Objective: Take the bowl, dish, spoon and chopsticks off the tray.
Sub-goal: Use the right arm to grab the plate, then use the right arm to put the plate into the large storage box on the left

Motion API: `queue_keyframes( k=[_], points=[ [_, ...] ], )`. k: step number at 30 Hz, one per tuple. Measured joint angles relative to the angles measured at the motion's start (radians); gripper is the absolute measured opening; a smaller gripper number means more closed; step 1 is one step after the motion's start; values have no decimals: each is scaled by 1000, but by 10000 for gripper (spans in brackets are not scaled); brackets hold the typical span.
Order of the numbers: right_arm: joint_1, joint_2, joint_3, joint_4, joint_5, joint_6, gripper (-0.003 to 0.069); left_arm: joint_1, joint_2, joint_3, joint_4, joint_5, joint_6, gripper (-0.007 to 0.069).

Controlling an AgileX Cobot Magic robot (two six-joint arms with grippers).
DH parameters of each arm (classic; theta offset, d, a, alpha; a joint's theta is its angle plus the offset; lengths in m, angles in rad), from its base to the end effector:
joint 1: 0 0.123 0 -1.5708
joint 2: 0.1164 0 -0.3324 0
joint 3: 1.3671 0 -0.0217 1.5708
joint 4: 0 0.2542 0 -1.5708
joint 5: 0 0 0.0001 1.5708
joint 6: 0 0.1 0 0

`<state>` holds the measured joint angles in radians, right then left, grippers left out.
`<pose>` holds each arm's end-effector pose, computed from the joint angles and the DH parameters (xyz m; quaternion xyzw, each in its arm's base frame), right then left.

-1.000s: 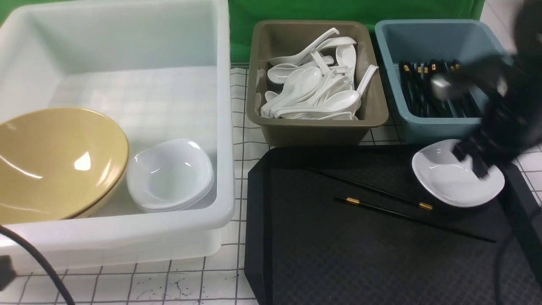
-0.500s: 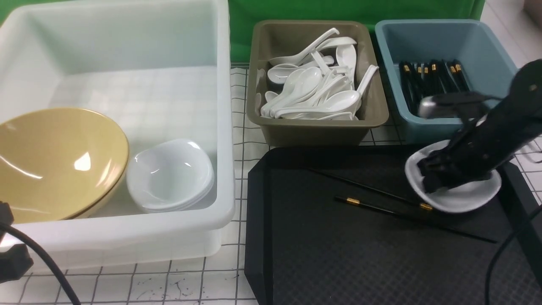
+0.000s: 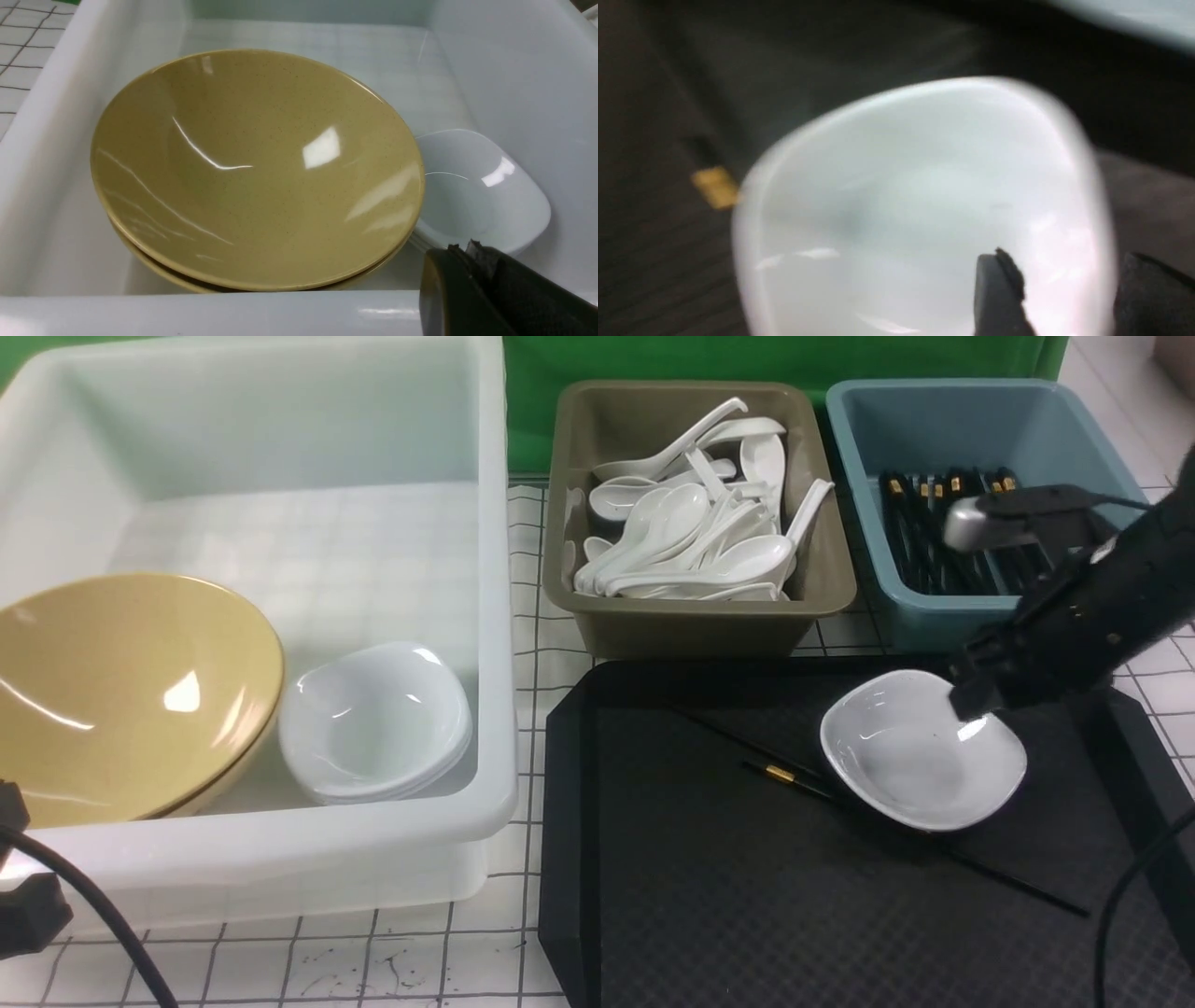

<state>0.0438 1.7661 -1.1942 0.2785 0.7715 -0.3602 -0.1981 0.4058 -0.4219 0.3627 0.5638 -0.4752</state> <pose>0.3679 0.0353 0.2474 -0.1148 0.9749 0.0853 0.1708 0.0544 0.0084 0.2956 -0.0375 0.8387 -0.0181 0.5430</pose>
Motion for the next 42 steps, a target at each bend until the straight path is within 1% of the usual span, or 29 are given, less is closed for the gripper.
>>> queue_keyframes(
  k=[4, 6, 8, 9, 10, 11, 12, 13, 14, 18, 19, 21, 23, 24, 25, 27, 29, 30, 32, 34, 36, 38, 42],
  points=[
    [-12, 83, 0, -1, -18, -10, 382, 0, 0, 0, 0, -1, 0, -13],
    [-3, 123, 1, 6, -11, -20, 364, 0, 0, 0, -1, -1, 0, -13],
    [-2, 126, -1, 30, 7, -40, 311, 0, 0, 0, -6, 1, 0, -13],
    [-2, 126, -1, 30, 7, -40, 311, 0, 0, 0, -7, 1, 0, -13],
    [-2, 113, -1, 57, 36, -45, 233, 0, 0, 0, -12, 1, 0, -13],
    [-2, 110, -1, 59, 36, -45, 233, 0, 0, 0, -12, 1, 0, -13],
    [-2, 89, -1, 70, 57, -46, 187, 0, 0, 0, -15, 1, 0, -13],
    [-1, 39, -1, 79, 83, -49, 113, 0, 0, 0, -16, 1, 0, -13],
    [9, -8, -1, 74, 93, -48, 81, 0, 0, 0, -16, 1, 0, -13],
    [56, -129, -12, 42, 104, -32, 68, 0, 0, 0, -21, 1, 0, -13],
    [81, -162, -25, 36, 103, -23, 68, 0, 0, 0, -22, -1, 0, -13],
    [183, -230, -79, 34, 66, 17, 68, 0, 0, 0, -23, -12, 0, -13],
    [327, -250, -160, 41, -2, 61, 68, 0, 0, 0, -23, -21, 3, -13],
    [391, -240, -195, 44, -31, 78, 68, 0, 0, 0, -25, -21, 3, -13],
    [403, -237, -202, 44, -31, 82, 68, 0, 0, 0, -27, -21, 2, -13],
    [529, -177, -285, 49, -89, 112, 68, 0, 0, 0, -37, -21, 0, -13],
    [629, -78, -394, 42, -115, 146, 68, 0, 0, 0, -50, -21, 0, -13],
    [647, -36, -426, 34, -115, 162, 68, 0, 0, 0, -51, -21, 0, -13],
    [692, 89, -543, -41, -95, 246, 68, 0, 0, 0, -57, -21, 1, -13],
    [708, 181, -658, -141, -51, 346, 68, 0, 0, 0, -61, -20, 1, -13],
    [718, 288, -803, -239, 39, 438, 68, 0, 0, 0, -78, -16, 1, -13],
    [727, 363, -903, -266, 93, 478, 68, 0, 0, 0, -84, -6, 1, -13],
    [766, 513, -1104, -362, 225, 531, 71, 0, 0, 0, -94, 3, 1, -13]
  ],
)
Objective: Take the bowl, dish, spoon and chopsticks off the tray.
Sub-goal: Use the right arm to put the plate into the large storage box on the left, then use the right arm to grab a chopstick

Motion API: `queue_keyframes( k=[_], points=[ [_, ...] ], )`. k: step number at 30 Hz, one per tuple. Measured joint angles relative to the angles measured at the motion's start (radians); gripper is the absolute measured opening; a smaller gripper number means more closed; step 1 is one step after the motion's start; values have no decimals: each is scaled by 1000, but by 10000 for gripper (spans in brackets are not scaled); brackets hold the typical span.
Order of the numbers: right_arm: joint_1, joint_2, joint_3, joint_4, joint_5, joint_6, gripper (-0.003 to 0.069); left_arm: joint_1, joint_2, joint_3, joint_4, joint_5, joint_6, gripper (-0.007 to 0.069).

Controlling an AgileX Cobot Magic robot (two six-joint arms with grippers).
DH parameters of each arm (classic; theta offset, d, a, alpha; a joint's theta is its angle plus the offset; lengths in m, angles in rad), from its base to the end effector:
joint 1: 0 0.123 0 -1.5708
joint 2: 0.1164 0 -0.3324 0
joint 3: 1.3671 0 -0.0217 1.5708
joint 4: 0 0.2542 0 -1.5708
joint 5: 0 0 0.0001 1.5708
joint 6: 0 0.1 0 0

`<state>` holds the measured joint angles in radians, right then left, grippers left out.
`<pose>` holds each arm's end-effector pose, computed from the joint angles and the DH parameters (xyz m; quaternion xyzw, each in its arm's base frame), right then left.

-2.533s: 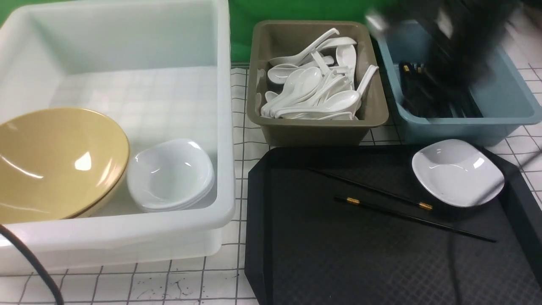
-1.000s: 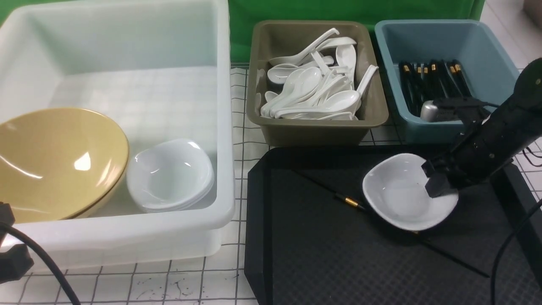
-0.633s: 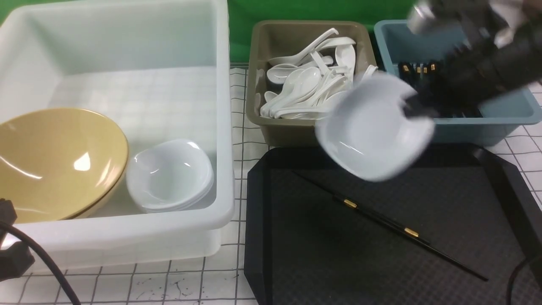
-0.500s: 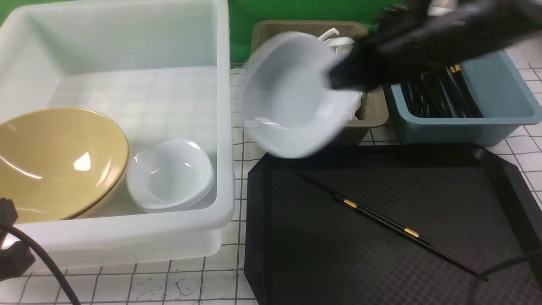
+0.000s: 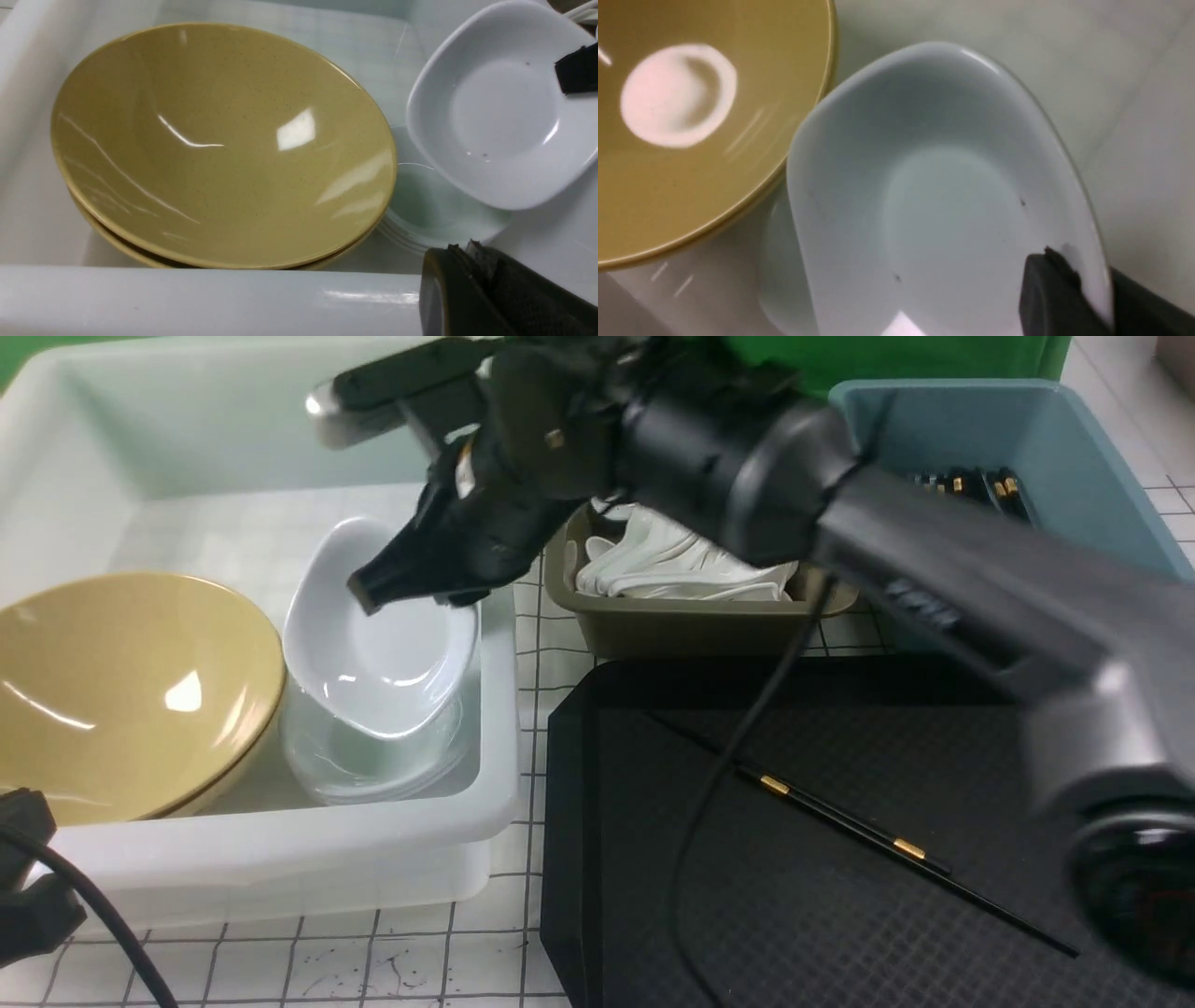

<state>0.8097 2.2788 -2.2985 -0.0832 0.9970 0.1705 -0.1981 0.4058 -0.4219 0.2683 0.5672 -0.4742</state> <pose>0.3894 0.3987 0.3199 -0.3050 0.8911 0.1213 0.3134 0.0535 0.0038 0.2937 -0.0584 0.8430 -0.0582 0.5315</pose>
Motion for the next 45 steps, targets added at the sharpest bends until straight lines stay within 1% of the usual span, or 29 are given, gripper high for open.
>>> queue_keyframes(
  k=[2, 5, 7, 10, 11, 12, 13, 15, 17, 18, 19, 22, 23, 25, 26, 27, 28, 29, 30, 32, 33, 36, 39, 40, 45],
  points=[
    [13, 43, -47, -33, 38, 29, 78, 0, 0, 0, -1, 0, 0, -13],
    [25, 76, -75, -41, 40, 60, 95, 0, 0, 0, -1, 3, 0, -13],
    [37, 85, -82, -38, 47, 68, 140, 0, 0, 0, -3, 5, 0, -13],
    [40, 81, -84, -37, 59, 54, 248, 0, 0, 0, -5, 5, 0, -13],
    [40, 76, -86, -36, 72, 41, 291, 0, 0, 0, -5, 5, 0, -13],
    [41, 71, -86, -36, 82, 34, 304, 0, 0, 0, -6, 5, 0, -13],
    [41, 63, -88, -38, 107, 15, 336, 0, 0, 0, -7, 6, 0, -13],
    [43, 41, -92, -57, 155, -33, 379, 0, 0, 0, -7, 12, 0, -13],
    [45, 9, -82, -81, 178, -79, 402, 0, 0, 0, -9, 15, 0, -13],
    [43, -30, -54, -104, 191, -103, 414, 0, -1, 0, -8, 21, 0, -13],
    [16, -121, 47, -131, 230, -134, 424, 0, -8, 0, -8, 30, 0, -13],
    [-55, -266, 233, -146, 232, -212, 427, 0, -24, 0, -8, 46, 0, -13],
    [-76, -288, 266, -146, 231, -223, 428, 0, -28, 0, -8, 48, 0, -13],
    [-169, -410, 466, -124, 228, -277, 428, 0, -37, 0, -8, 46, 0, -13],
    [-226, -458, 604, -91, 228, -309, 428, 0, -41, 0, -8, 42, 0, -13],
    [-245, -471, 623, -86, 226, -312, 428, 0, -41, 0, -8, 42, 0, -13],
    [-319, -510, 797, -43, 201, -339, 423, 0, -42, 0, -8, 24, 3, -13],
    [-360, -524, 869, -25, 169, -345, 419, 0, -42, 0, -7, 11, 4, -13],
    [-382, -529, 934, -12, 155, -349, 414, 0, -42, 0, -7, 6, 5, -13],
    [-436, -534, 1068, 21, 63, -356, 395, 0, -42, 0, -5, -17, 6, -13],
    [-446, -535, 1111, 30, 37, -356, 389, 0, -42, 0, -4, -22, 6, -13],
    [-457, -535, 1234, 50, -127, -358, 353, 0, -42, 0, -4, -25, 6, -13],
    [-457, -536, 1271, 71, -203, -358, 335, 0, -42, 0, 0, -25, 7, -13],
    [-457, -537, 1285, 91, -244, -358, 318, 0, -42, 0, 7, -28, 7, -13],
    [-457, -537, 1288, 145, -270, -359, 275, 0, -42, 0, 19, -31, 7, -13]
  ],
)
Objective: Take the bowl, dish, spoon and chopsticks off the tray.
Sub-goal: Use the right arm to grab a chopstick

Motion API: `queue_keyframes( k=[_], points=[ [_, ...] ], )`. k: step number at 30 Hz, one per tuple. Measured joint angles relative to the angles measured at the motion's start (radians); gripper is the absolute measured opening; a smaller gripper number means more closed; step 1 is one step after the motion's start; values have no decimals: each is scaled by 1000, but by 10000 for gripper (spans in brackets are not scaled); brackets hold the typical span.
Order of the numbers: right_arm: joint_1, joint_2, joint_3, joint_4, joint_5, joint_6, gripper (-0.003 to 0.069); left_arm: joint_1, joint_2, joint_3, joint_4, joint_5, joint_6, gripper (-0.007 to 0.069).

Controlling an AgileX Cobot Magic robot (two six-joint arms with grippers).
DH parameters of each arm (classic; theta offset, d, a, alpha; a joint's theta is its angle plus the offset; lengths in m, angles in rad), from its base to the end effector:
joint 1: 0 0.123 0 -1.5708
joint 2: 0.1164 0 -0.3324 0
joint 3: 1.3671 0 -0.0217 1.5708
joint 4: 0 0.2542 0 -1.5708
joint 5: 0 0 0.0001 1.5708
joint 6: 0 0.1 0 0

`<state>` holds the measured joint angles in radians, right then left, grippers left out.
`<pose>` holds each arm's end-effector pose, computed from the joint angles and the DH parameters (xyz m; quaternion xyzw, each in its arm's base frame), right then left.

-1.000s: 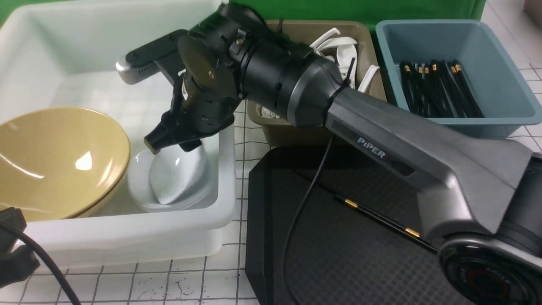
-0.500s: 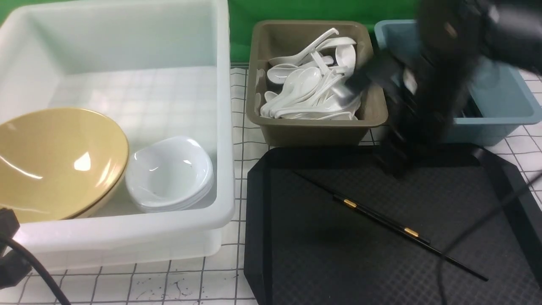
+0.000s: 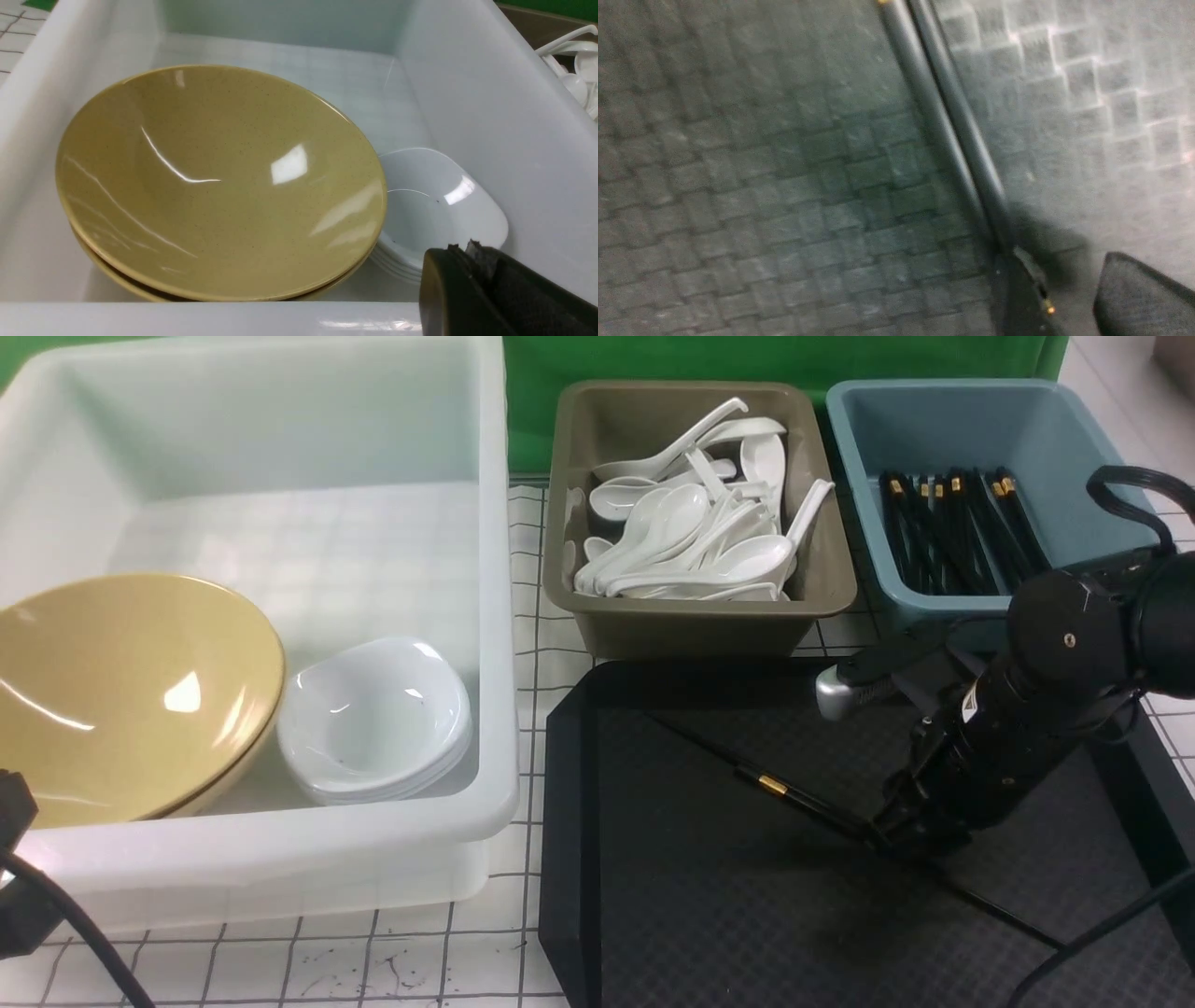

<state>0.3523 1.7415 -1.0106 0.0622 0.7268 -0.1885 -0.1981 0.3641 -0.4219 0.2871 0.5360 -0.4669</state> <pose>0.3087 0.1179 0.2087 -0.2454 0.9640 0.0310 0.0978 0.0477 0.0052 0.2987 -0.0492 0.8233 -0.0577 0.5626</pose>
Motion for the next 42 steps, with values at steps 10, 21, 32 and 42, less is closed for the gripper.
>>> queue_keyframes(
  k=[10, 21, 32, 42],
  points=[
    [12, 44, -12, 4, 39, -48, 232, 0, 0, 0, 1, 0, 3, -13],
    [38, -10, -2, 13, 82, -81, 90, 0, 0, 0, 1, 0, 3, -13],
    [38, -114, -1, 19, 103, -117, 43, 0, 0, 0, 1, -1, 3, -13],
    [38, -167, -1, -1, 127, -147, 36, 0, 0, 0, 1, 0, 3, -13]
  ],
)
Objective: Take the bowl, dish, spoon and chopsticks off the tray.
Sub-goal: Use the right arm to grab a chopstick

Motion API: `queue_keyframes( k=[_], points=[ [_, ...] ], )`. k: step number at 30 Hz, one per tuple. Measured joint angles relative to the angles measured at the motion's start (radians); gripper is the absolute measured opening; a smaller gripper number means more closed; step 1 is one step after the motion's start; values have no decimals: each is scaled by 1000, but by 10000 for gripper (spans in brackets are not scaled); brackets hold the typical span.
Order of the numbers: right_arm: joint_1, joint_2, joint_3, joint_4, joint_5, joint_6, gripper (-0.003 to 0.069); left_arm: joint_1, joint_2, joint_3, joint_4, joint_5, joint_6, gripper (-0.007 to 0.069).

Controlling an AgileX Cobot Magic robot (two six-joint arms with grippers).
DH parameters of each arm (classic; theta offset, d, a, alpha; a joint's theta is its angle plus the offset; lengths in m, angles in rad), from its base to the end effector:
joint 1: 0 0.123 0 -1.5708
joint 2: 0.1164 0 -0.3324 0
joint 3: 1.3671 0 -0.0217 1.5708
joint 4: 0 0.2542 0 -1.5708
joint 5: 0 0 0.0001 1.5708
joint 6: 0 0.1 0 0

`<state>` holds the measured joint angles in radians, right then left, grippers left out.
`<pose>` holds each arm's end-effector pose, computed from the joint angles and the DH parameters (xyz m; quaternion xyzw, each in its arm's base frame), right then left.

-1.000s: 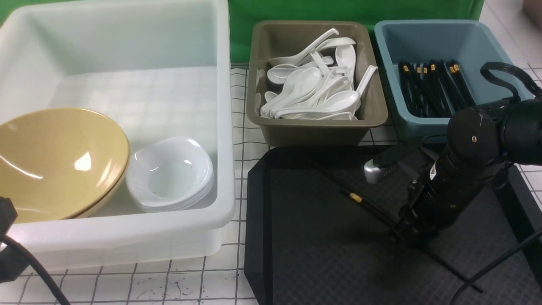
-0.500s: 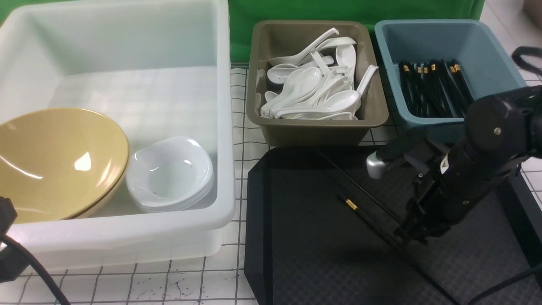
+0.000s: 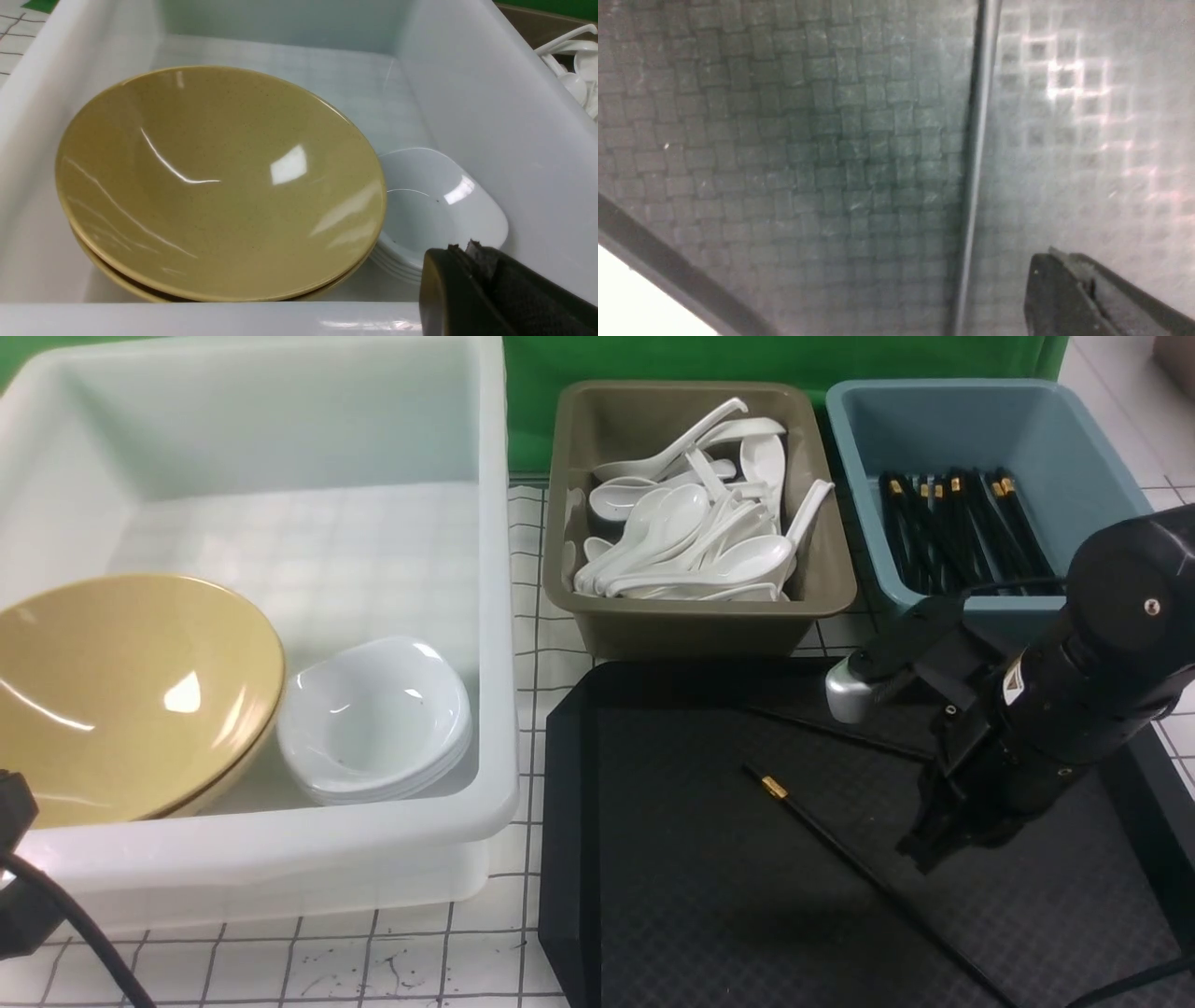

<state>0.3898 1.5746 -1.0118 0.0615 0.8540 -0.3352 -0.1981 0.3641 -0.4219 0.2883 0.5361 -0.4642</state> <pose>0.2754 0.1182 0.2589 -0.3357 0.9339 0.0287 0.1196 0.0477 0.0053 0.2988 -0.0478 0.8233 -0.0564 0.5628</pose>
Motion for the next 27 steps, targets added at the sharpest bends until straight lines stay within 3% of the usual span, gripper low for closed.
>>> queue_keyframes(
  k=[5, 11, 15, 20, 24, 27],
  points=[
    [0, 40, -18, -25, -132, -16, 83, 0, 0, 0, 0, -1, 0, -13],
    [4, 141, -102, 67, 40, -14, 282, 0, 0, 0, 0, 0, 0, -13],
    [33, 198, -104, 84, 20, -14, 337, 0, 0, 0, 0, 0, 0, -13],
    [60, 267, -110, 81, -60, -4, 295, 0, 0, 0, 0, 0, 0, -13],
    [63, 278, -122, 70, -64, -2, 118, 0, 0, 0, 0, 0, 0, -13],
    [76, 273, -122, 72, -67, -2, 78, 0, 0, 1, 0, 0, 0, -13]
  ],
)
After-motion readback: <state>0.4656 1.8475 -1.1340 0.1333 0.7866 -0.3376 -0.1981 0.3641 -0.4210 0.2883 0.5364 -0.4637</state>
